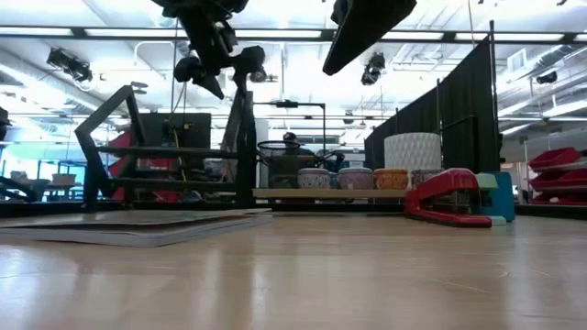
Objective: Stock shelves
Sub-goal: Put the blue book on the bookshelf, then put the brown book on the bookshelf
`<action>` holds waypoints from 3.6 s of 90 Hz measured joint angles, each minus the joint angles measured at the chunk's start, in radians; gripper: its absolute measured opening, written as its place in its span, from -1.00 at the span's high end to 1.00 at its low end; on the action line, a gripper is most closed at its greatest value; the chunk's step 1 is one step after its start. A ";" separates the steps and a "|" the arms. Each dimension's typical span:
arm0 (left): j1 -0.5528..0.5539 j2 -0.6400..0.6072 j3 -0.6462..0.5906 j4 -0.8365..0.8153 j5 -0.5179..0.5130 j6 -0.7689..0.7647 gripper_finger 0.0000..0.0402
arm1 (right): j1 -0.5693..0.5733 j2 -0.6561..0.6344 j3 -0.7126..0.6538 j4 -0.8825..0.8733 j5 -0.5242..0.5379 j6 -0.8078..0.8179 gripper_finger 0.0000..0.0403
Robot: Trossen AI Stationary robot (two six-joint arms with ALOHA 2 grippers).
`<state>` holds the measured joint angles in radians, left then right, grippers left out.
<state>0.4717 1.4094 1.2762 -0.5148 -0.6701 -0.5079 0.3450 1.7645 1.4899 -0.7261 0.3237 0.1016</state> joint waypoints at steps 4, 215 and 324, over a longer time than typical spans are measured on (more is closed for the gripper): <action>0.000 0.000 0.009 0.007 -0.005 0.004 -0.22 | 0.000 0.000 0.000 0.000 0.000 0.000 0.75; -0.742 -0.016 -0.675 0.018 0.530 -0.726 -0.28 | -0.090 0.385 -0.086 0.461 -0.367 0.171 0.90; -0.700 -0.005 -0.706 0.255 0.448 -0.728 -0.17 | -0.200 0.342 -0.096 0.369 -0.454 0.108 0.90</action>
<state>-0.2283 1.4048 0.5702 -0.2598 -0.2217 -1.2362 0.1455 2.1067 1.3941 -0.3569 -0.1299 0.2100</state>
